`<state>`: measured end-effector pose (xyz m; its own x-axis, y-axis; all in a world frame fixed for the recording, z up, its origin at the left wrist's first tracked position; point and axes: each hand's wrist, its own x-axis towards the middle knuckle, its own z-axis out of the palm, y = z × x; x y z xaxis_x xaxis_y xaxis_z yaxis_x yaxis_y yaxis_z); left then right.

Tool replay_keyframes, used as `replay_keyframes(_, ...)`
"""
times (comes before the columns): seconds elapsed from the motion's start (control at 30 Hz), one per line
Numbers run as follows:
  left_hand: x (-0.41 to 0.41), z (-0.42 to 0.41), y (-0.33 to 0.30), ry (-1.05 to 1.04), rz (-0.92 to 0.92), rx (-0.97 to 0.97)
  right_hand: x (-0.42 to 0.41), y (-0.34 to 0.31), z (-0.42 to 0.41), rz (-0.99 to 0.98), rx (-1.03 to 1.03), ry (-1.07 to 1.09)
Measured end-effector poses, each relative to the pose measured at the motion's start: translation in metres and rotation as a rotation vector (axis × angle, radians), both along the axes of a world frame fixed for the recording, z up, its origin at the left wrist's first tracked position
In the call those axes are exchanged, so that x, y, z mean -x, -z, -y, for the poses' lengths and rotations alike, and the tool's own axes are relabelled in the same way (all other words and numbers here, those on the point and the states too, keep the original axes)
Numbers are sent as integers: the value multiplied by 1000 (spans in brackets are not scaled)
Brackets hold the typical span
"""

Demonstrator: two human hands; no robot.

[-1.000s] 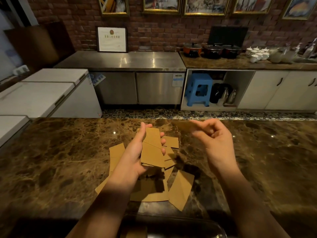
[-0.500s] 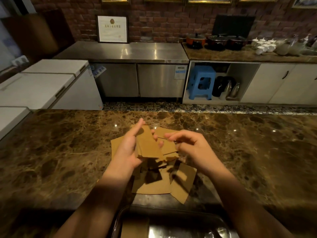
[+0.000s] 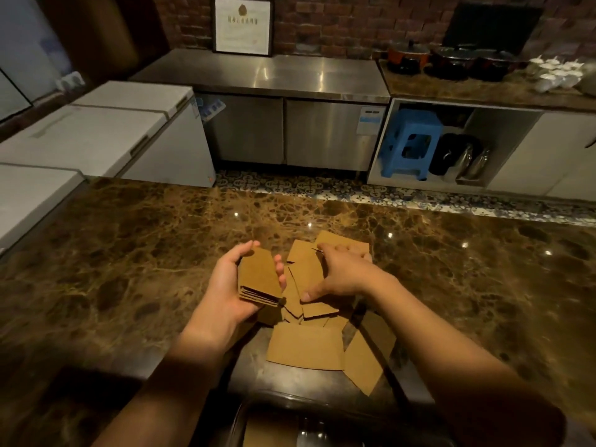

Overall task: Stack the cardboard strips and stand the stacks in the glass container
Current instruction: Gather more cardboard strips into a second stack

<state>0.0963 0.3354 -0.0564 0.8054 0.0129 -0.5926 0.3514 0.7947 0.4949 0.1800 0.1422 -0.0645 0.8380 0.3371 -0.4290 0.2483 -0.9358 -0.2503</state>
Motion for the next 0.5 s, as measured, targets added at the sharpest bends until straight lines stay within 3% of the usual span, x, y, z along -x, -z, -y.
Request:
replay_keyframes(0.1,-2,-1,1,-3,-15,-49,4,2,-9,-62,-2,75)
replay_keyframes(0.23,-2,0,1,-6,-6,-95,2,-15,10,-203,-263,223)
replay_keyframes(0.5,-2,16,-27,-32,68,-140,15,-60,82,-332,-1032,637)
